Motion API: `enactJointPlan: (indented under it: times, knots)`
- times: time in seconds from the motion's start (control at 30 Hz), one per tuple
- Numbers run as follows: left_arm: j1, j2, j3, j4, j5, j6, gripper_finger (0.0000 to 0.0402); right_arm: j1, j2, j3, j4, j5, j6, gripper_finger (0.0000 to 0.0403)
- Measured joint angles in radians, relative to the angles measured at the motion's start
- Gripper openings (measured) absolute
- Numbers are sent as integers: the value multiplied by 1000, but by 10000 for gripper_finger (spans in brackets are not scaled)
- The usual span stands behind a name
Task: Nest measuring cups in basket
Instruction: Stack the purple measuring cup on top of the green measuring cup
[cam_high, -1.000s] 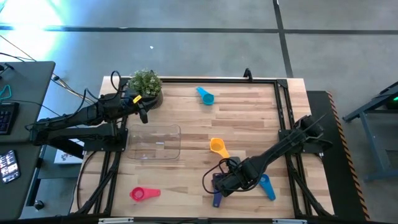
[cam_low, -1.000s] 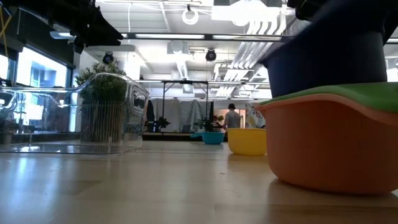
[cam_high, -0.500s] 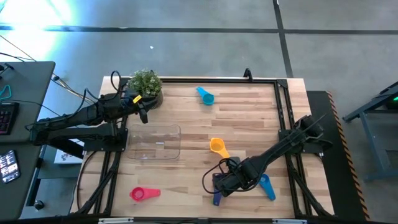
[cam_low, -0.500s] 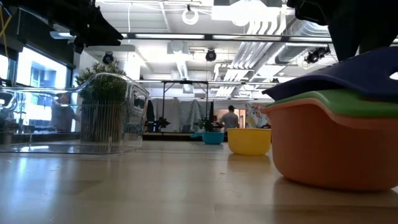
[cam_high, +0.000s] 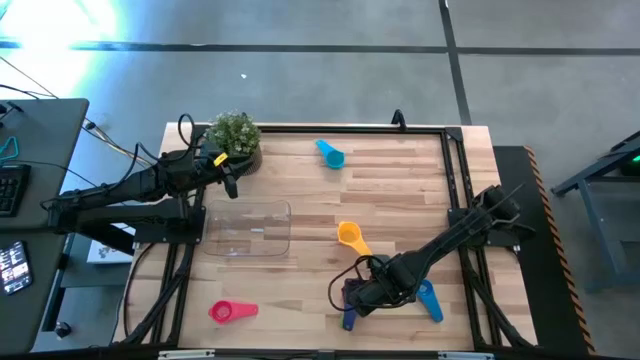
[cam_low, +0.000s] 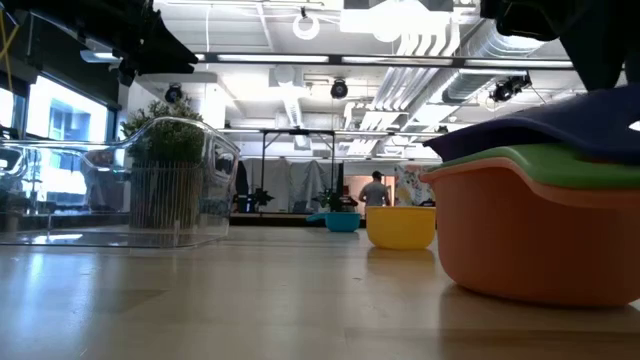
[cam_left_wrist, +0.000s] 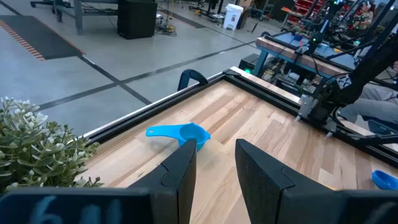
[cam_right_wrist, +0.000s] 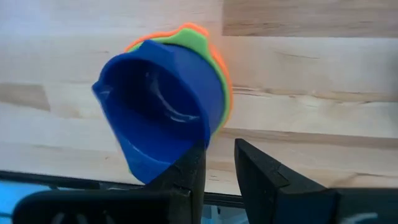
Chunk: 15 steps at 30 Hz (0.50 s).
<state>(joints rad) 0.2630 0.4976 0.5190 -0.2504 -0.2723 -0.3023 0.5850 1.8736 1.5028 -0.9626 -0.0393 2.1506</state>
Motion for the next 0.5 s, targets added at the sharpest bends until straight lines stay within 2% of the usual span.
enactJointPlan:
  times: [0.4,0.5]
  knots:
    - [0,0,0,1,0,0,104,-9,23,1,21,8,11,78]
    - [0,0,0,1,0,0,104,-9,20,1,54,-19,24,78]
